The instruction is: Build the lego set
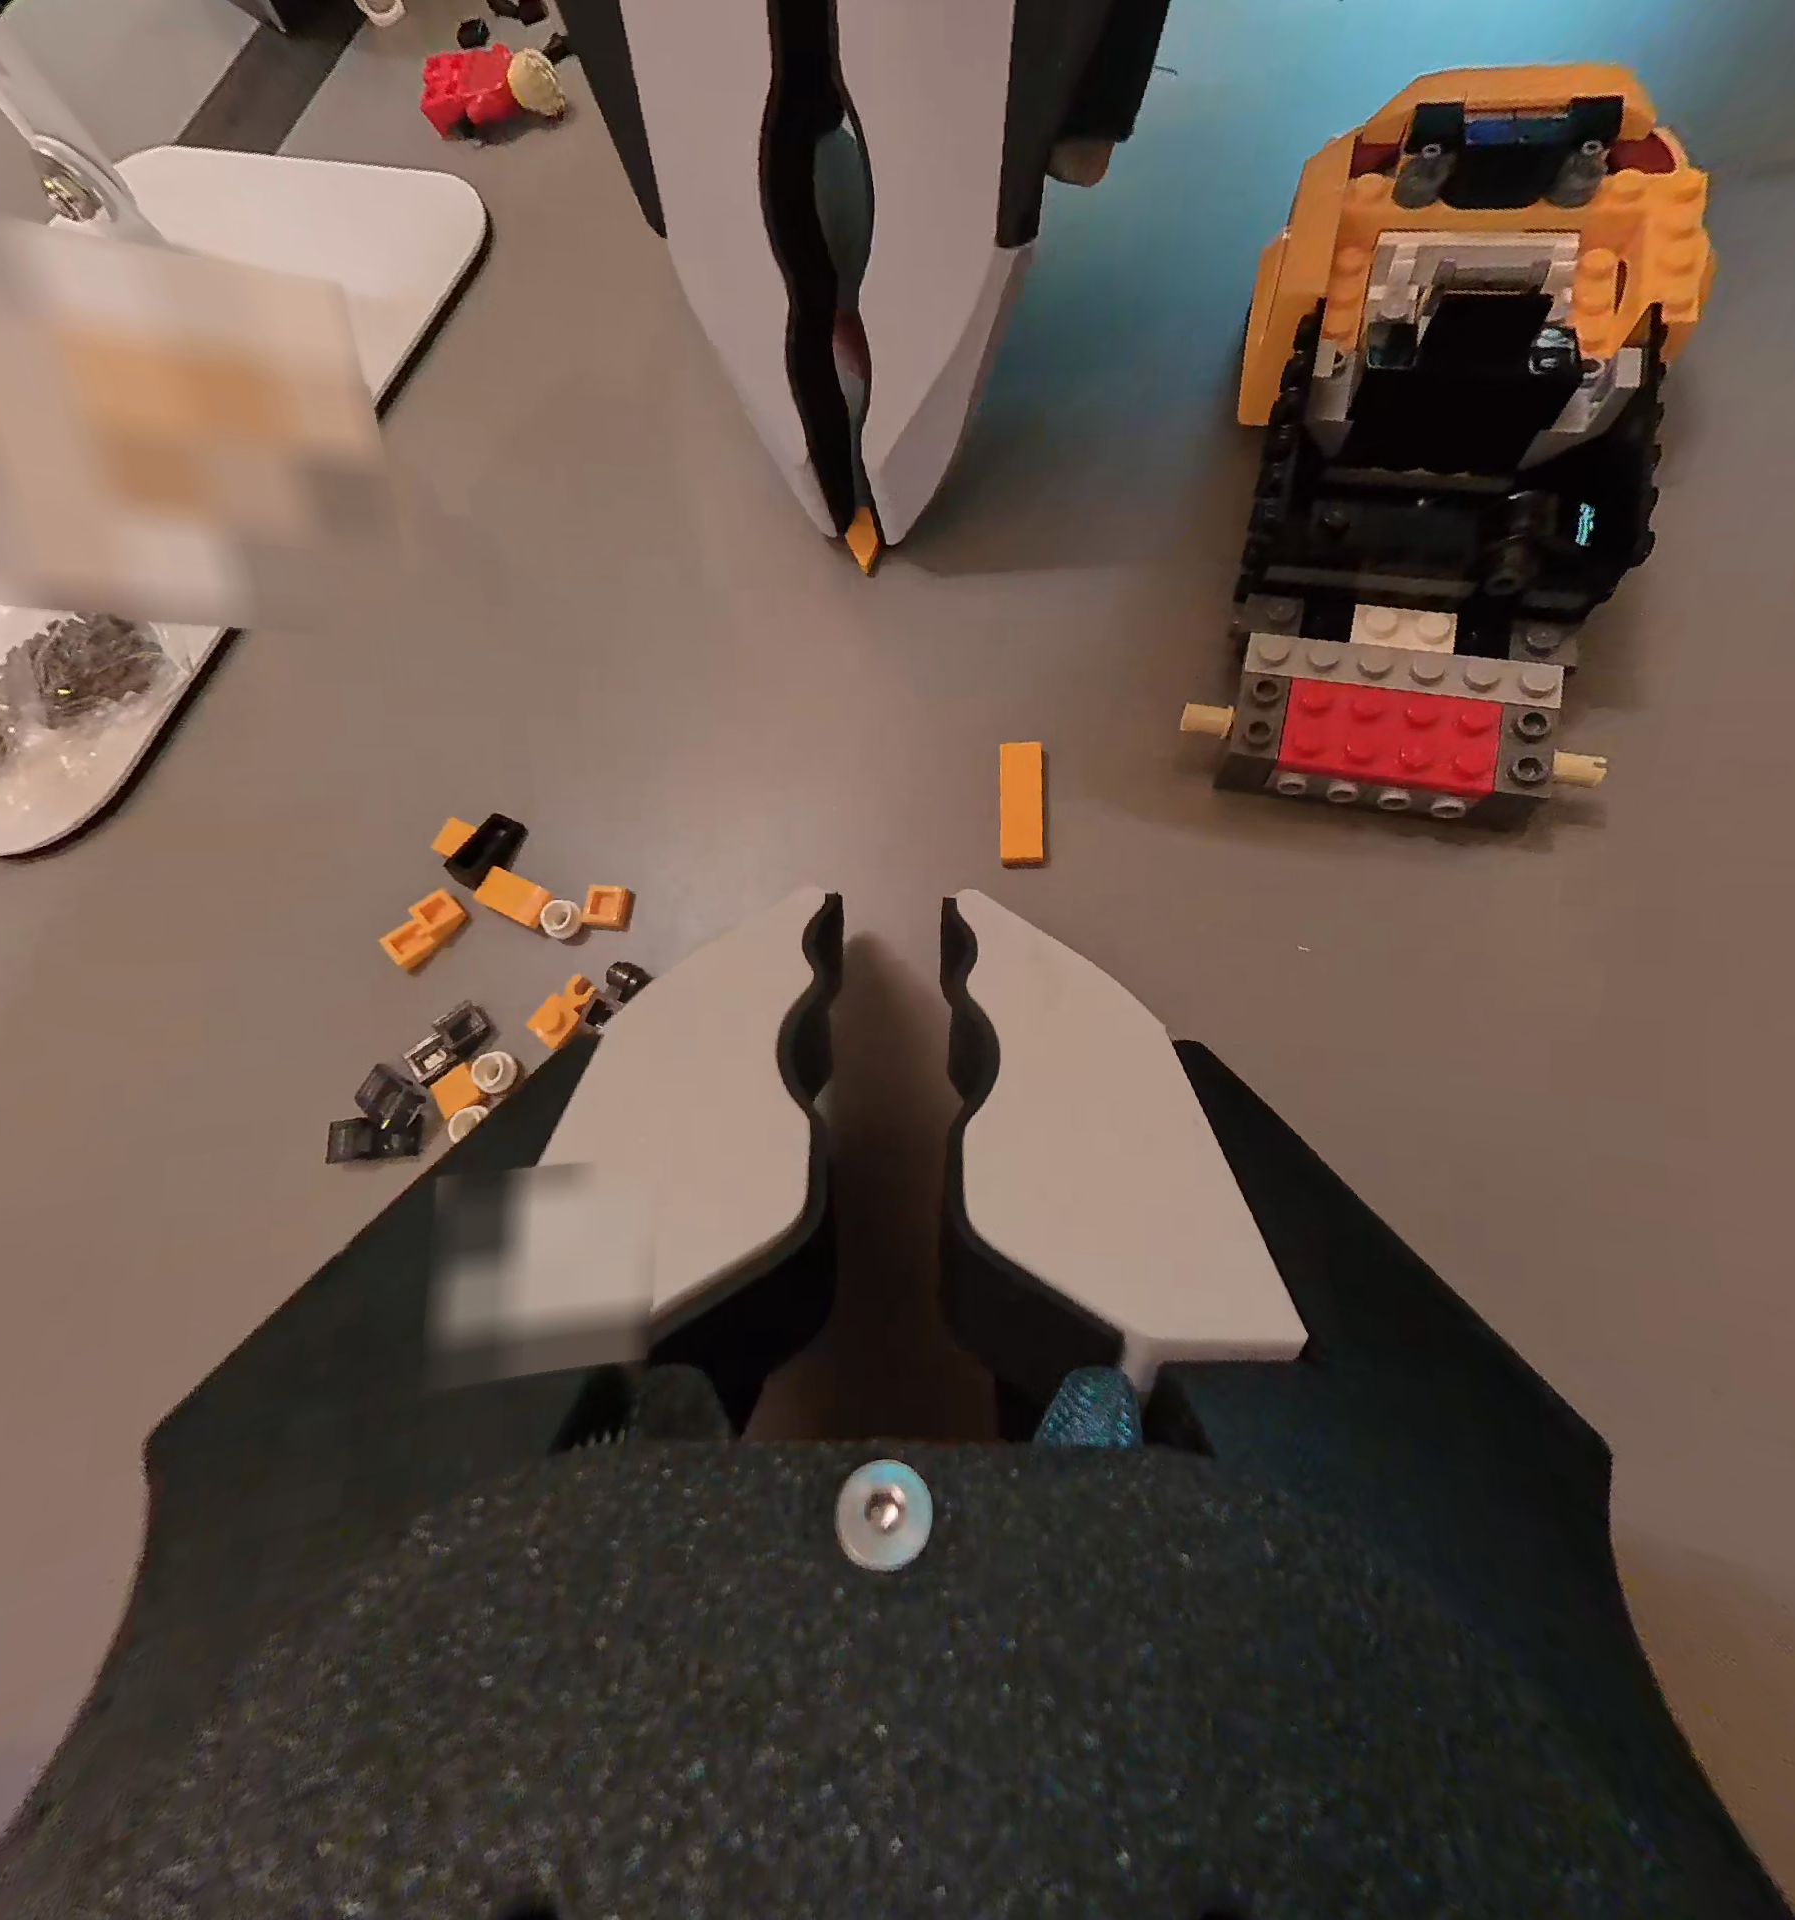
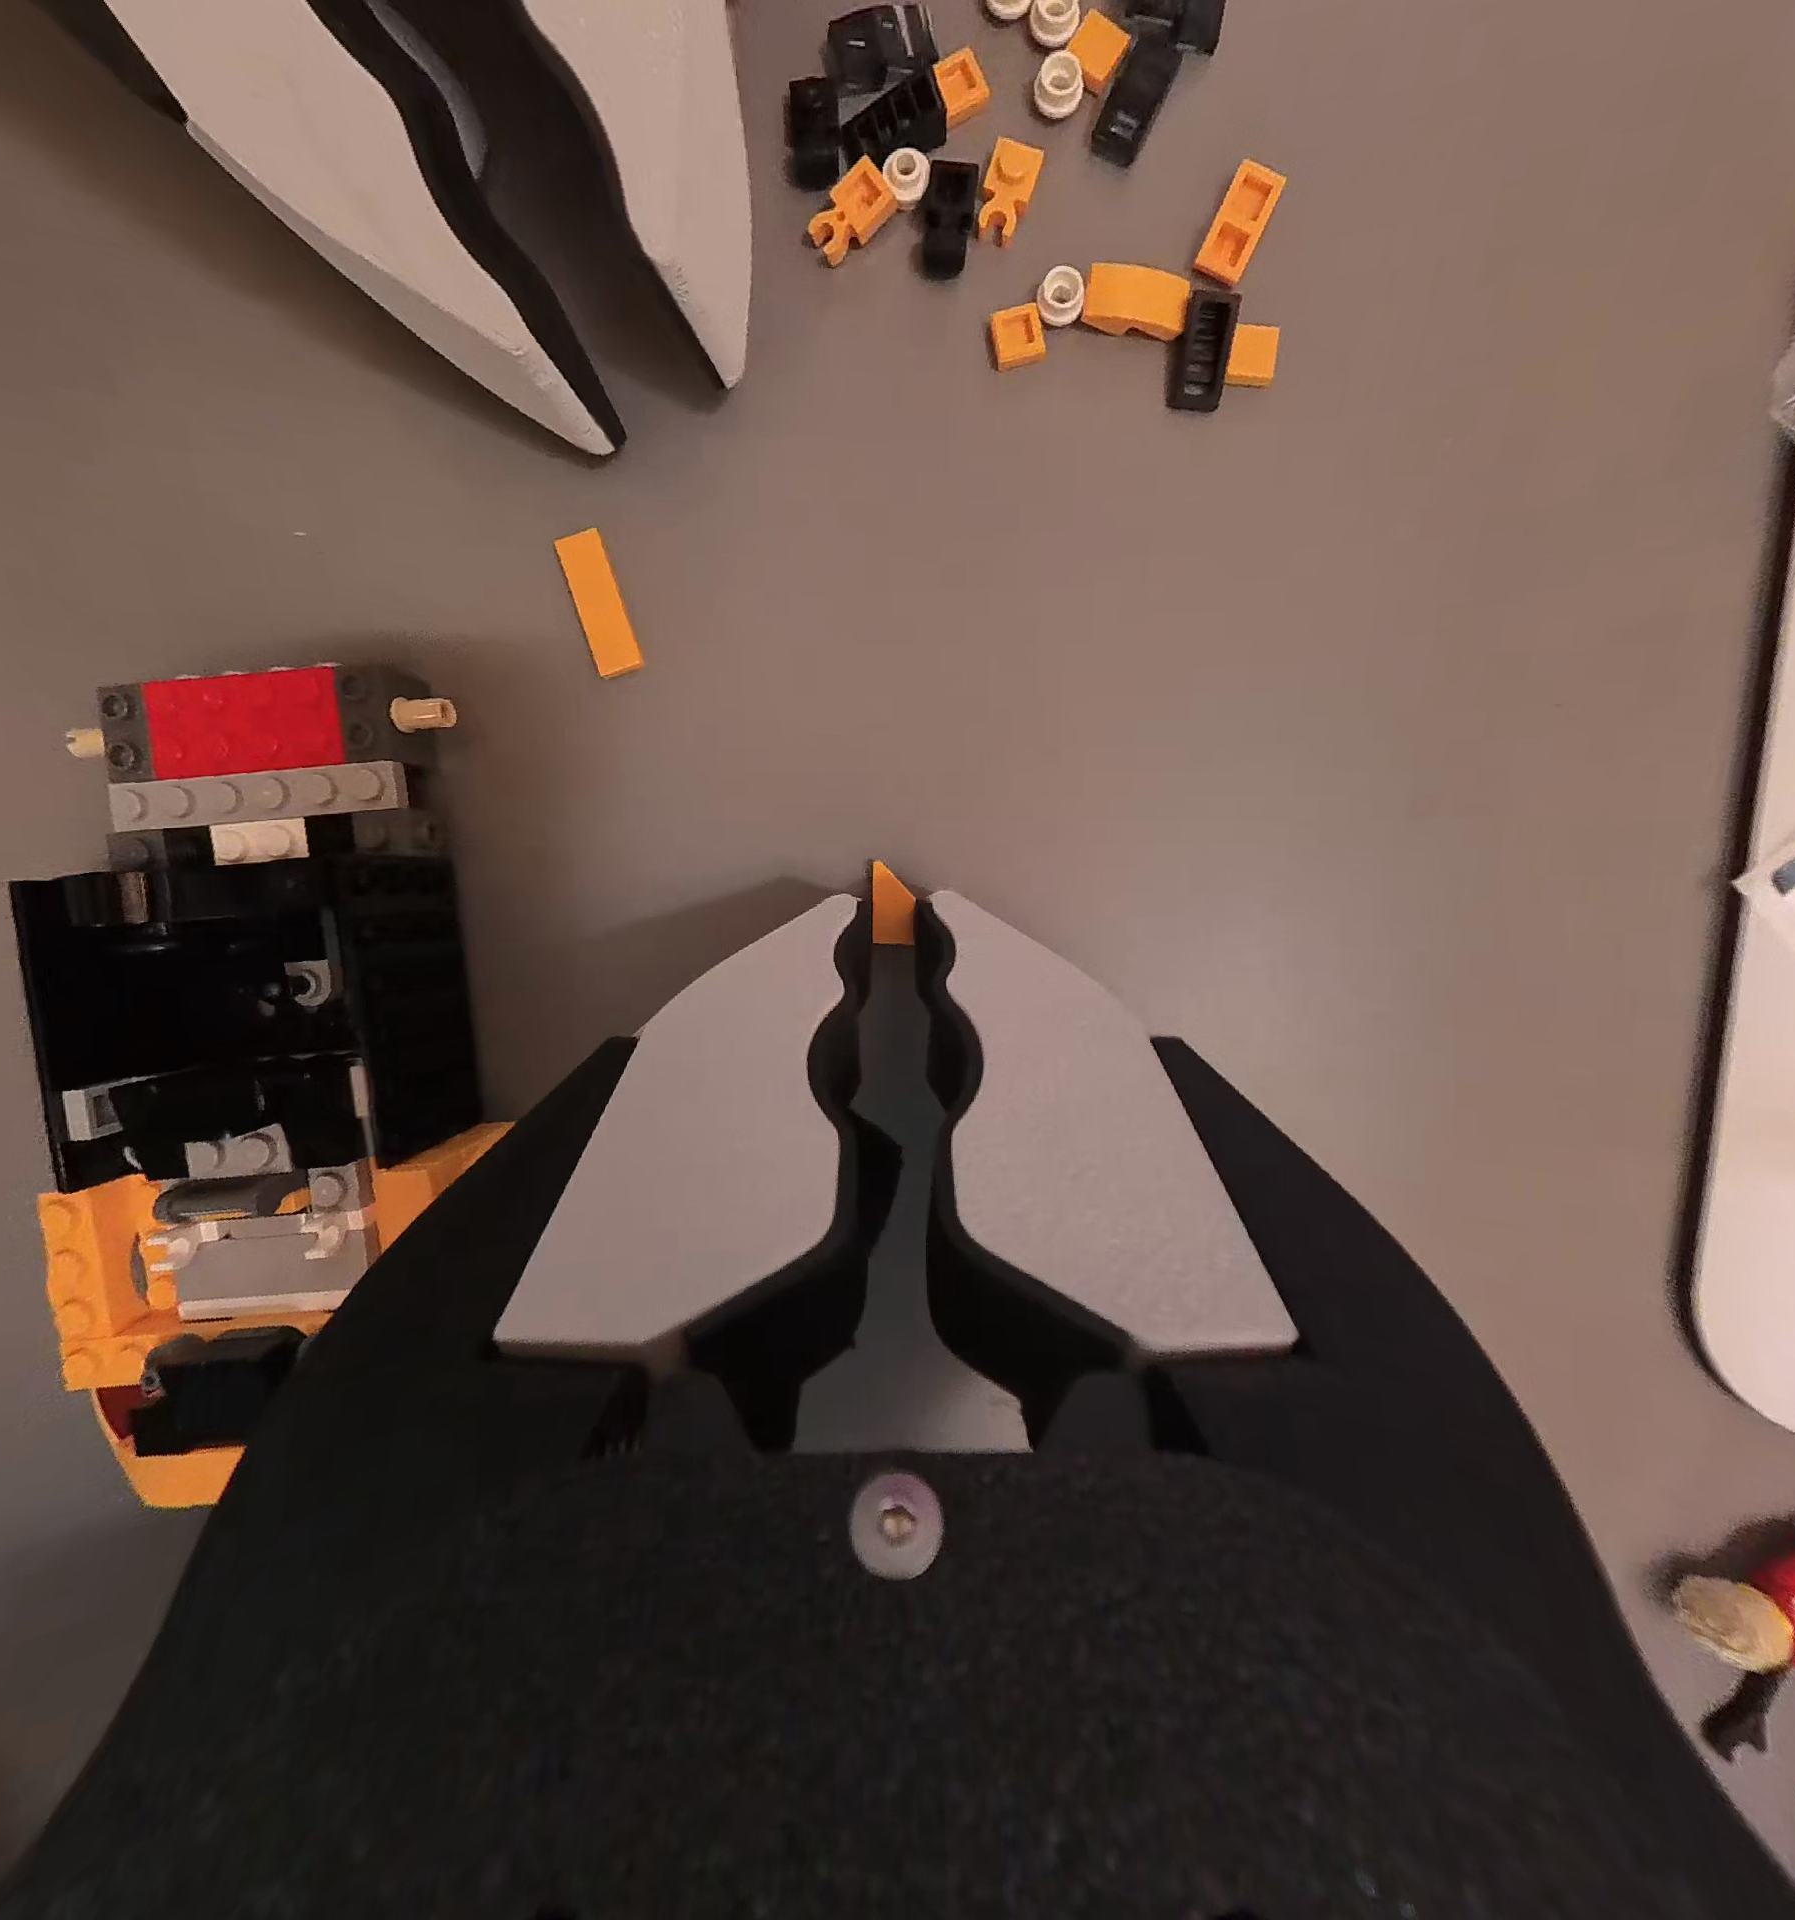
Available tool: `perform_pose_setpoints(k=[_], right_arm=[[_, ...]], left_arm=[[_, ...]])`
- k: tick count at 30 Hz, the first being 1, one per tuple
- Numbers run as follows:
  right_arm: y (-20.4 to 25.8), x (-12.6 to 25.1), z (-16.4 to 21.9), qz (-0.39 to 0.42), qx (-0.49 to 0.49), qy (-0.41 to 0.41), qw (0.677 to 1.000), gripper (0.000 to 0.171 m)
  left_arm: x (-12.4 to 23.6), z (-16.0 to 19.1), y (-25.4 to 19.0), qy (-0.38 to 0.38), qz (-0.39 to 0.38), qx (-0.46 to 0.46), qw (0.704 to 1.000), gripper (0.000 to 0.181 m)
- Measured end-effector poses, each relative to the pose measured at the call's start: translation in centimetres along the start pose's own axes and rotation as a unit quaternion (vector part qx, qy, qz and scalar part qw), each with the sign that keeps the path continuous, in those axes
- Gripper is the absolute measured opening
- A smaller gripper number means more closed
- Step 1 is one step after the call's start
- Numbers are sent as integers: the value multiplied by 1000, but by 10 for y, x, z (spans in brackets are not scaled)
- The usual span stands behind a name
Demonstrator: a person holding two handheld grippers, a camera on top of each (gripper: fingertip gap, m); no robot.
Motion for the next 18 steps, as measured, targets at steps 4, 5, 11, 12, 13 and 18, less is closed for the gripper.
perform_pose_setpoints(k=[4,5,11,12,13,18], right_arm=[[19,24,-2,27,-6,-60,998,8],[27,35,-4,30,-11,-82,996,8],[82,81,11,42,11,-102,994,8],[89,84,15,37,13,-101,994,8],[96,86,19,35,14,-99,994,8],[113,92,26,43,13,-118,992,8]], left_arm=[[4,-19,-9,-47,11,2,999,18],[7,-28,-14,-67,22,5,997,17],[6,-82,-58,-133,102,7,986,14],[3,-87,-65,-132,111,2,985,14],[-1,-90,-72,-127,120,-4,985,14],[-28,-95,-97,-83,135,-38,987,15]])
Point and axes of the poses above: each gripper's, where its closed fingertips meet, x back along the fingers, z out of its underside, y = z × x across the jaws, the point moved 4 cm from there along x, back along the fingers, and after that the axes turned 7 degrees about z, right-handed, at the moved point
